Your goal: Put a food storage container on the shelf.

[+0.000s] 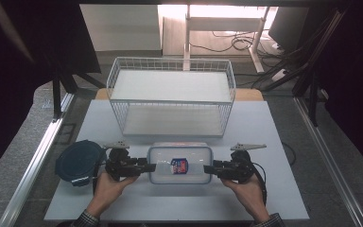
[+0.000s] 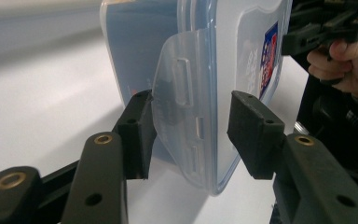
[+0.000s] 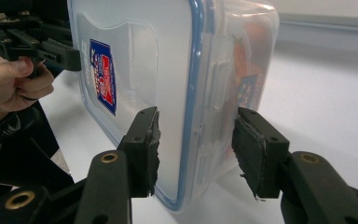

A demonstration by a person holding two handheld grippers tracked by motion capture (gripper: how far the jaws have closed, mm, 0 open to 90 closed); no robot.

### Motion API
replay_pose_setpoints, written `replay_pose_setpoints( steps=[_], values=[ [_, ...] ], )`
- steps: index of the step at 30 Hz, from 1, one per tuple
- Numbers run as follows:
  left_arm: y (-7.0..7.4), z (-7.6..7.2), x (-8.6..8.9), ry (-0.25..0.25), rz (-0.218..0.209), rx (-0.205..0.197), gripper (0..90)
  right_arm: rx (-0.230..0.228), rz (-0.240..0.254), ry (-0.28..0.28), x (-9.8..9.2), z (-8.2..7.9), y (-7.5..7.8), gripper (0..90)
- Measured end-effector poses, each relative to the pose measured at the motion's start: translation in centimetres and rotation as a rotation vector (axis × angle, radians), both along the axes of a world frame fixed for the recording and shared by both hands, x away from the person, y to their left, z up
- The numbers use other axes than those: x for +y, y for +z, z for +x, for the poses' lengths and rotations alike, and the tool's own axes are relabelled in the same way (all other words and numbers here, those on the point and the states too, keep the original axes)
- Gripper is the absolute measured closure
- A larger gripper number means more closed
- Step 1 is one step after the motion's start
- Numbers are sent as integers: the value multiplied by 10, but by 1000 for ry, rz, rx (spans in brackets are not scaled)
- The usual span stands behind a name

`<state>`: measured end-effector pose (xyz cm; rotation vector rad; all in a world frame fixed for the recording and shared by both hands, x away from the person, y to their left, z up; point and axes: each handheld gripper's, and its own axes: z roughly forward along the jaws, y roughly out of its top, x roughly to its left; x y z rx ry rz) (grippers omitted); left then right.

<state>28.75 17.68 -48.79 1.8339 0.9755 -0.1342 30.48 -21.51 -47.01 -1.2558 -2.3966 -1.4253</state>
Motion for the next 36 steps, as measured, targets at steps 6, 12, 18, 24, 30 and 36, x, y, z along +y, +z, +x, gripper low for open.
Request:
replay_pose_setpoints(
  steps=[6,12,18,24,30,36],
  values=[
    [13,2,5,14,-13,-35,523,-49,5,12,4,4,13,515],
    [28,7,6,23,-12,-64,521,-93,3,20,6,10,29,516],
    [46,14,7,31,-6,-104,519,-128,3,24,8,15,44,516],
    [65,22,10,36,-15,-120,520,-163,10,22,10,24,63,515],
    [79,31,16,47,-25,-128,520,-178,21,18,15,32,74,515],
    [99,42,25,60,-52,-145,528,-195,38,23,22,46,92,515]
  ],
)
